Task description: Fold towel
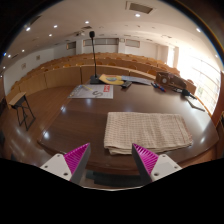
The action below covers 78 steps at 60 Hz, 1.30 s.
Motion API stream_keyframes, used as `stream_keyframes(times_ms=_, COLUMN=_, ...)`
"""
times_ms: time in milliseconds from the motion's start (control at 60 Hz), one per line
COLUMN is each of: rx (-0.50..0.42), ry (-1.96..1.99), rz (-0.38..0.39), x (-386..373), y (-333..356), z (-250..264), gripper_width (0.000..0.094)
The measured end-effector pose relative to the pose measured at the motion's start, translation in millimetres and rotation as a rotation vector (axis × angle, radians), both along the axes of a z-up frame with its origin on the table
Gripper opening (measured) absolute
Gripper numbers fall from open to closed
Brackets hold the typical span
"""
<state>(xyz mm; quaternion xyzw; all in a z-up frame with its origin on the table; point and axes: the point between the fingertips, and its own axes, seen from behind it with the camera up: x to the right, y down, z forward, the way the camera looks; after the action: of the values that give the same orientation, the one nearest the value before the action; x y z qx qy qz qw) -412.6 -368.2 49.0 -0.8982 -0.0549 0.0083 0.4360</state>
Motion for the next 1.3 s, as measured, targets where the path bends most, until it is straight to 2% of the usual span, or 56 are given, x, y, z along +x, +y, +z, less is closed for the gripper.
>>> stream_keyframes(times_ms=200, rx=0.024, ry=-0.093, rz=-0.012, x=-10, y=88, z=-28, gripper_width=0.0843)
stream_keyframes(times_ms=233, rx=0.032, ry=-0.105, rz=-0.010, x=-8, y=99, z=-31, gripper_width=0.0816)
stream_keyframes(times_ms=300, rx=0.015, ry=-0.135, rz=-0.009, x=3, y=113, z=-45, gripper_width=0.0698)
stream_keyframes(times_ms=367, rx=0.007, ry=-0.117, rz=-0.005, x=-2, y=121, z=-51, gripper_width=0.0516)
stream_keyframes(times_ms=433, rx=0.002, ry=-0.123, rz=-0.006, x=4, y=121, z=-51, gripper_width=0.0305)
stream_keyframes(times_ms=483, rx=0.012, ry=-0.166, rz=-0.013, x=13, y=127, z=-53, gripper_width=0.0077)
stream_keyframes(times_ms=500, rx=0.020, ry=-0.180, rz=-0.021, x=18, y=128, z=-52, gripper_width=0.0056)
stream_keyframes(times_ms=650, rx=0.016, ry=-0.205, rz=0.006, x=15, y=128, z=-52, gripper_width=0.0023)
stream_keyframes(times_ms=767, rx=-0.003, ry=-0.046, rz=0.027, x=-6, y=125, z=-33, gripper_width=0.0017)
stream_keyframes(times_ms=883, rx=0.041, ry=0.148, rz=0.059, x=-19, y=124, z=25, gripper_width=0.0020)
stream_keyframes(times_ms=983, rx=0.103, ry=0.305, rz=0.052, x=-2, y=128, z=83, gripper_width=0.0023)
stream_keyframes(times_ms=1033, rx=0.125, ry=0.355, rz=0.033, x=21, y=132, z=103, gripper_width=0.0026)
stream_keyframes(times_ms=1133, rx=0.144, ry=0.346, rz=-0.034, x=90, y=144, z=104, gripper_width=0.0034)
stream_keyframes(times_ms=1233, rx=0.097, ry=0.258, rz=-0.132, x=169, y=156, z=63, gripper_width=0.0057)
stream_keyframes(times_ms=1300, rx=0.048, ry=0.209, rz=-0.175, x=216, y=157, z=26, gripper_width=0.0169)
